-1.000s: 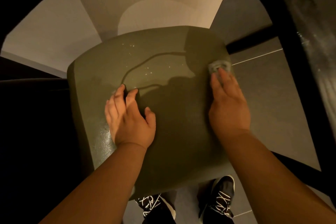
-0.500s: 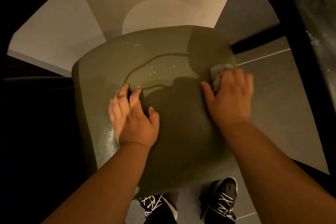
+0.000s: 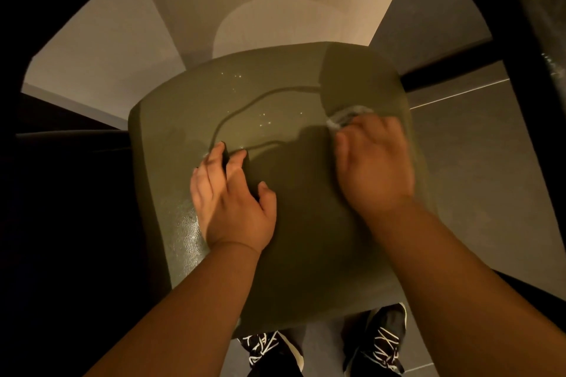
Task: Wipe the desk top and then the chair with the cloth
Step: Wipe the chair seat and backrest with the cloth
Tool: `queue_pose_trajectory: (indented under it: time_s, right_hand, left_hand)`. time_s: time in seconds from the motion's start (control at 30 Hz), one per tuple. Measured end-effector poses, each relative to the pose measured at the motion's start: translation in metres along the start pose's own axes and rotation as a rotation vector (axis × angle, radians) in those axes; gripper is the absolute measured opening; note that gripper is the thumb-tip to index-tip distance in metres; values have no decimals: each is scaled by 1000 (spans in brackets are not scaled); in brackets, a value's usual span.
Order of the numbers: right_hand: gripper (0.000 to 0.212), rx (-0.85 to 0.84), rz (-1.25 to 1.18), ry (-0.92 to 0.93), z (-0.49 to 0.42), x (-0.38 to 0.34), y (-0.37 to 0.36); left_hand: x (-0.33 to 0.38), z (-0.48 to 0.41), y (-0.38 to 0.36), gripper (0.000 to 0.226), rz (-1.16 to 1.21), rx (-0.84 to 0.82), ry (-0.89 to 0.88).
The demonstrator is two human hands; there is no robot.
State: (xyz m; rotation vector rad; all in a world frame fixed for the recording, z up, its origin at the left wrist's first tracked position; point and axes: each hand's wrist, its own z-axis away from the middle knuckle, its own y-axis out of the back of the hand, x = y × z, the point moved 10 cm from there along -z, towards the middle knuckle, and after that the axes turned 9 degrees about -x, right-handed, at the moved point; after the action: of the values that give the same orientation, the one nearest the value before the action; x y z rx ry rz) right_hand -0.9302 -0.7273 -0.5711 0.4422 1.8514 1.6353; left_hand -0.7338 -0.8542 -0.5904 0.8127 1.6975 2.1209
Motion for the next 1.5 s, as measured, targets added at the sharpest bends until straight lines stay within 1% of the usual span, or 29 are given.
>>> queue_pose_trajectory:
  time_s: [0.07, 0.13, 0.17, 0.2, 0.27, 0.37, 0.43, 0.5, 0.57, 0.63, 0.67, 0.7, 0.77, 0.83, 0.87, 0.93, 1.0, 1.1, 1.2, 1.27, 1.33, 1.43, 1.5]
  right_hand:
    - [39, 65, 31, -146, 4, 30, 13]
    - [33, 121, -33, -239, 5, 34, 22]
    - [33, 131, -85, -228, 2, 24, 23]
    - [35, 130, -137, -176, -4, 6, 21]
    - [44, 73, -214, -31, -17, -42, 10]
    - [57, 2, -192, 113, -26, -94, -7]
    - [53, 29, -148, 157, -29, -93, -7]
    - [46, 69, -65, 138, -31, -70, 1]
    - [46, 87, 7, 14, -33, -36, 7]
    - [44, 83, 11, -85, -36, -16, 12]
    - [44, 92, -14, -92, -37, -17, 13]
    - [42, 106, -52, -59, -39, -27, 14]
    - [38, 100, -115, 89, -41, -74, 6]
    - [38, 49, -114, 234, -36, -123, -13]
    - [39, 18, -105, 265, -34, -135, -20]
    - [37, -4, -73, 264, -39, -127, -24]
    - [33, 9, -47, 228, -43, -99, -16]
    - [37, 3, -56, 168, -44, -75, -3]
    - [44, 2, -104, 162, -46, -93, 0]
    - [43, -2, -141, 225, -48, -121, -6]
    - [42, -33, -134, 287, -48, -143, -19]
    - [36, -34, -91, 335, -50, -141, -26]
    - [34, -32, -20, 327, -52, -127, -23]
  left_hand:
    - [0, 0, 1, 60, 1, 3, -2]
    - [0, 0, 1, 59, 0, 18, -9]
    - [0, 1, 2, 59, 1, 23, -15]
    - [0, 1, 2, 59, 5, 29, -22]
    - [-1, 1, 3, 60, 15, 38, -27]
    - [-2, 0, 4, 60, 38, 44, -31]
    - [-1, 1, 2, 61, 31, 40, -39]
    - [-1, 2, 1, 61, 22, 31, -39]
    - [0, 1, 1, 60, 15, 30, -40]
    - [1, 1, 1, 61, 10, 33, -46]
    - [1, 0, 2, 61, 17, 40, -54]
    - [0, 0, 2, 61, 25, 49, -61]
    - [-1, 1, 3, 62, 33, 65, -67]
    - [-1, 2, 3, 66, 35, 68, -74]
    - [-1, 1, 3, 68, 38, 60, -80]
    - [-1, -1, 3, 67, 37, 34, -90]
    - [-2, -2, 3, 63, 49, -12, -90]
    - [-9, -2, 8, 61, 56, -49, -75]
    - [-37, -14, 23, 63, -40, -3, -41]
    - [-58, -24, 28, 65, -57, 1, 8]
    - [-65, -27, 23, 66, -57, -25, 39]
    - [-59, -26, 15, 66, -86, -48, 10]
    - [-61, -27, 17, 66, -81, -50, 10]
